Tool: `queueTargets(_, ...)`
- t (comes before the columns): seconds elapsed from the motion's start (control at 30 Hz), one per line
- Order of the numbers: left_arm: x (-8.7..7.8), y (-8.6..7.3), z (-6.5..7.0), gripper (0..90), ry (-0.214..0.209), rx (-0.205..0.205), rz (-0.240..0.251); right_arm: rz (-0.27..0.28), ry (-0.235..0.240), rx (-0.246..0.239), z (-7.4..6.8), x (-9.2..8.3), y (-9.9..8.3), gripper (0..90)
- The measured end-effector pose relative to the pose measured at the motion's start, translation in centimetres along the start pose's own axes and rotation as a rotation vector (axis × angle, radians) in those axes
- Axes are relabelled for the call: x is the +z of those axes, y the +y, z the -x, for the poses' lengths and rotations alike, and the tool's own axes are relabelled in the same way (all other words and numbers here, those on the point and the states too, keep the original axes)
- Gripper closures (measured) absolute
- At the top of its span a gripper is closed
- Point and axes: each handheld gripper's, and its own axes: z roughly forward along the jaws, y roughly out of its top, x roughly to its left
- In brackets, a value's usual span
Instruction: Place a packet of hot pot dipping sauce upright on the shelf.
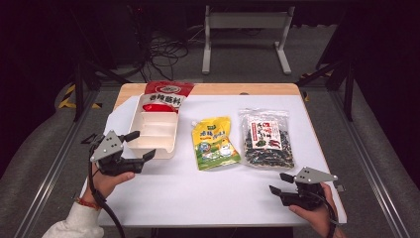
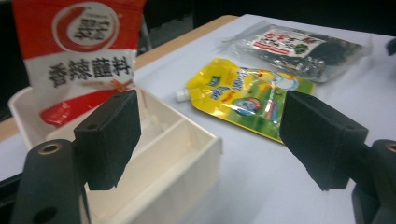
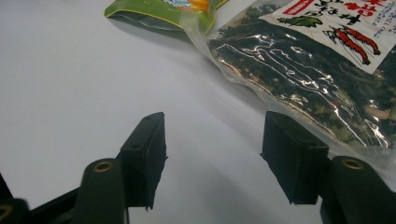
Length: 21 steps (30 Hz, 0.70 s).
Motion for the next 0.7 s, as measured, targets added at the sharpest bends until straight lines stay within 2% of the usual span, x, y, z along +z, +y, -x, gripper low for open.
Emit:
queueTargets(0.17, -0.3, -0.8, 1.6, 20.2, -0.027, -0.002, -0.017, -0.002, 0.013, -0.014, 0.0, 0.5, 0.9, 50.9)
queueTargets(0.33, -0.1, -1.8, 3.1, 20.0, -0.073, 0.005, -0.043, 0.004, 0.020, -0.021, -0.3, 1.1, 1.8, 54.8)
queueTargets(0.5, 0.5, -3.2, 4.4, 19.7, -0.084, 0.019, -0.095, 0.004, 0.020, -0.029, -0.5, 1.7, 2.5, 53.9)
queueTargets(0.7, 1.3, -4.7, 5.3, 18.1, -0.111, 0.002, -0.133, 0.026, 0.027, -0.037, -0.9, 2.9, 4.2, 54.9)
